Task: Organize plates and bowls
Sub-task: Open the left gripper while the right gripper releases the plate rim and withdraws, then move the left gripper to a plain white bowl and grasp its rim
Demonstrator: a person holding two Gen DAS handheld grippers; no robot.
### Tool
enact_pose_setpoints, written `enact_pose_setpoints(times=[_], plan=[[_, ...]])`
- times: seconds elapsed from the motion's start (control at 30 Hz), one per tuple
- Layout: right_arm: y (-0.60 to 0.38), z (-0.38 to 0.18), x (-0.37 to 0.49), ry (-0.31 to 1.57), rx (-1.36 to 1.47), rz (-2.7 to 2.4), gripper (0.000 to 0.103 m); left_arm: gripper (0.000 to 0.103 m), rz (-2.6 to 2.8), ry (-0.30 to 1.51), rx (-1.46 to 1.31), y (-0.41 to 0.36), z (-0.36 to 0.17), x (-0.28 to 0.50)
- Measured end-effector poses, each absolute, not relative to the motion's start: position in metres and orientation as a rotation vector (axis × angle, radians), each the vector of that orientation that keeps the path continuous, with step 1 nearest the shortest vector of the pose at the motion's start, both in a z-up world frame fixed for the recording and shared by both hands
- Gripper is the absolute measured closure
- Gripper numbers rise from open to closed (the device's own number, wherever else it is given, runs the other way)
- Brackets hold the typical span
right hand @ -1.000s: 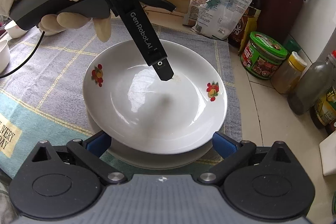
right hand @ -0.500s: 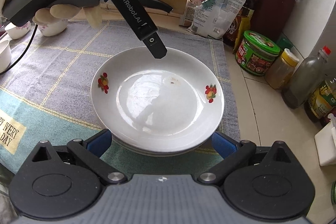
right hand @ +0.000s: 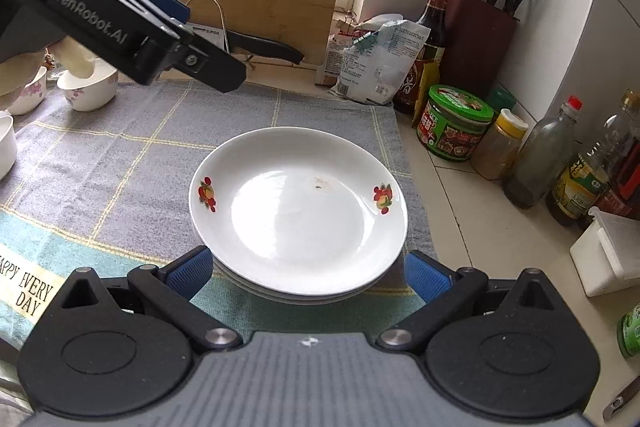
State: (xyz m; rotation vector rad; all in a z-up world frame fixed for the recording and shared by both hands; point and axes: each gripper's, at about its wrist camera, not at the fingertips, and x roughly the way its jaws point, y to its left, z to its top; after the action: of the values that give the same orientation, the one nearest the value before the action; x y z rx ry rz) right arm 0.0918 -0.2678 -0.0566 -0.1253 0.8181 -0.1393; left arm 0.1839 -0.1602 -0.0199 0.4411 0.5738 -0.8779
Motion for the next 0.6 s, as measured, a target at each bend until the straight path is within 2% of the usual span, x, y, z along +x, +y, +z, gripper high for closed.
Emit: enact_pose_setpoints(times=[0.3, 0.6], plan=[[-0.247, -0.056, 0.099, 0.767, -0.127, -0.061, 0.000, 0.003, -0.673, 0.608, 0.331, -0.103, -0.020, 0.147], [-0.187, -0.068, 0.129, 0.767, -0.174, 0.189, 0.000, 0.003, -0.398, 0.700, 0.211, -0.011, -0.033, 0.138]])
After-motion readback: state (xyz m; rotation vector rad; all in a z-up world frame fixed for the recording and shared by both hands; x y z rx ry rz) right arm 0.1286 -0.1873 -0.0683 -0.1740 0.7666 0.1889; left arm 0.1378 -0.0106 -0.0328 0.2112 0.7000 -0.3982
